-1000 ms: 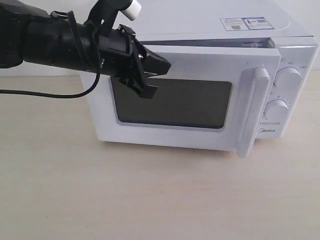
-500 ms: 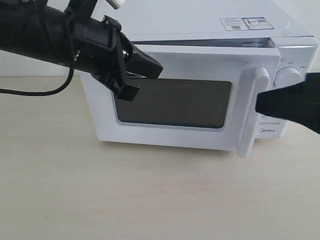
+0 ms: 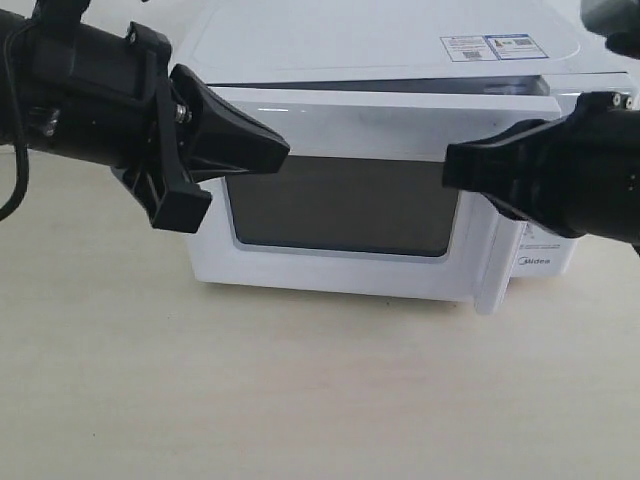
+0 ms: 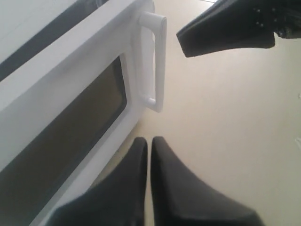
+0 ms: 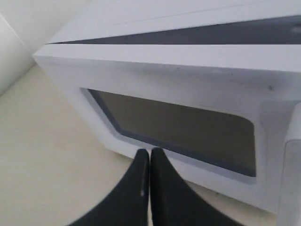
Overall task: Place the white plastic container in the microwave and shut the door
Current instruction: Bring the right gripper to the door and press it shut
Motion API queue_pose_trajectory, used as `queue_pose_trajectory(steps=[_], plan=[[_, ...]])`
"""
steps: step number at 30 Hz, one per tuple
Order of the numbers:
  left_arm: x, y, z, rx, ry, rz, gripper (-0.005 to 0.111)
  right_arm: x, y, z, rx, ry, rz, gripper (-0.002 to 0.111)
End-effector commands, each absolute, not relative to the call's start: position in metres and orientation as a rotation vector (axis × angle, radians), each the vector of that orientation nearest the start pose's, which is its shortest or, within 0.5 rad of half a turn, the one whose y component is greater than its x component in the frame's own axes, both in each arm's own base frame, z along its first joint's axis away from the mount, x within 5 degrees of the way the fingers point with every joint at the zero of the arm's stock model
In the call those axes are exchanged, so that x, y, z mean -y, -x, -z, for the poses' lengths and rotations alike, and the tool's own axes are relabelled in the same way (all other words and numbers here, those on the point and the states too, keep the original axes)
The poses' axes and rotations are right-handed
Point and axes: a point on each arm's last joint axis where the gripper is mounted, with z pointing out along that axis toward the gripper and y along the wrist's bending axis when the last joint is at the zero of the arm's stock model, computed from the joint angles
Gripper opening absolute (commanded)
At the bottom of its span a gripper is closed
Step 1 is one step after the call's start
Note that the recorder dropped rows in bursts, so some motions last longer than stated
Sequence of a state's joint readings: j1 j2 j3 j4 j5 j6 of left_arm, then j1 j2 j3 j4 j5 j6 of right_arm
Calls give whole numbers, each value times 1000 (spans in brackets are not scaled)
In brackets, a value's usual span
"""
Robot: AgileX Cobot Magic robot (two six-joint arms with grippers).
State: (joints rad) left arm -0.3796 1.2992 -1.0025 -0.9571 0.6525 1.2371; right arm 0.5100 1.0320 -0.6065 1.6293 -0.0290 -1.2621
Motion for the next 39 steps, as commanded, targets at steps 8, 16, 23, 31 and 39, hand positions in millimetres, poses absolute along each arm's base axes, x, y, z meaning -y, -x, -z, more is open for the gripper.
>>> queue_pose_trajectory(steps=[8,16,23,31,39], plan=[[144,-234,-327,-1894,-1062,592,4,-131,-172,-299,-1667,50,-318,0],[144,-234,-327,-1896,-1069,600,4,-149,-192,-267,-1711,64,-197,0],[143,-233,-326,-1901,-1085,583,4,-153,-202,-252,-1691,18,-110,0],[144,-232,-325,-1914,-1081,603,4,-153,-211,-245,-1654,-26,-115,0],[143,-233,-326,-1912,-1074,590,4,-140,-226,-243,-1656,-62,-130,0]])
